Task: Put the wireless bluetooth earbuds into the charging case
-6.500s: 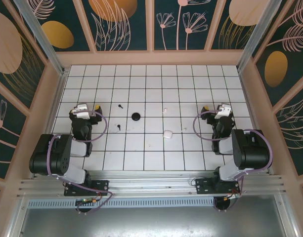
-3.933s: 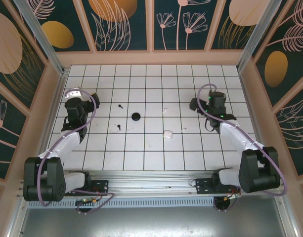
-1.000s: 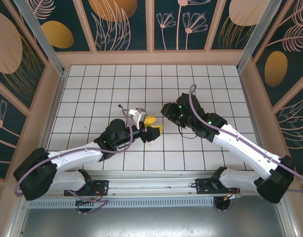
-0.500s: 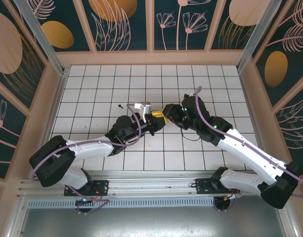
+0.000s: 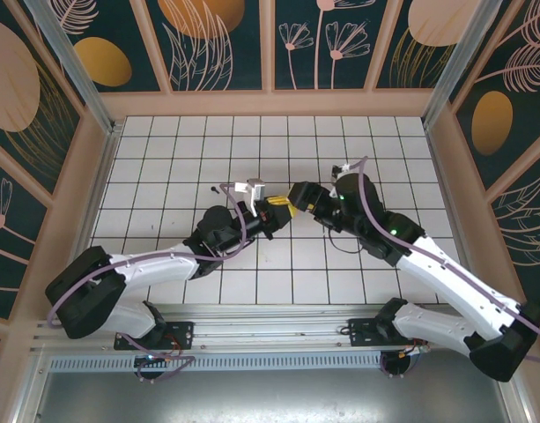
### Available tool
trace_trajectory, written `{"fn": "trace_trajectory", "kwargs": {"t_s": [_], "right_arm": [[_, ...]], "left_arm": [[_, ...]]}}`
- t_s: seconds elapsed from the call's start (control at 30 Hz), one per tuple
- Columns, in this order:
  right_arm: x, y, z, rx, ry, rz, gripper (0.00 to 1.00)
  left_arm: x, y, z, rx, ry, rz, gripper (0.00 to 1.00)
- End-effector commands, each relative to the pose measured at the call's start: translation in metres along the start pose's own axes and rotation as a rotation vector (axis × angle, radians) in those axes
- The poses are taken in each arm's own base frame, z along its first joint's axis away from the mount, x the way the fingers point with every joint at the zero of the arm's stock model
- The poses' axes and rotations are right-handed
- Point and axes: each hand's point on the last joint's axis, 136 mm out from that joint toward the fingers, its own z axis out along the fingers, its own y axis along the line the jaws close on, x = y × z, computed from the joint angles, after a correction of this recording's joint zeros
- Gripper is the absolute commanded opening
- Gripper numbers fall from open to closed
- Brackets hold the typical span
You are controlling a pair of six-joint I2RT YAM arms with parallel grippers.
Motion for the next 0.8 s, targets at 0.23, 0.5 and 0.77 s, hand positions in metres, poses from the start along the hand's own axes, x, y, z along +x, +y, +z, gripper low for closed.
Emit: {"fn": "trace_trajectory", "kwargs": {"t_s": [0.23,0.5,0.77], "right_arm": [[-0.032,0.043,-0.056,-0.397,-0.119,-0.162,0.67],[-0.015,0.052,-0.044,-0.549,-0.003,-0.168,0.62],[-0.012,0.059,-0.046,-0.608,0.018,-0.162,0.51]], "left_arm": [[-0.045,-0.04,-0.017,0.214,-0.026,-0.109,0.0],[-0.061,-0.073,-0.019,0.368,-0.018,-0.158,0.0],[-0.066,-0.079,-0.023,0.388,-0.033,-0.174,0.0]]}}
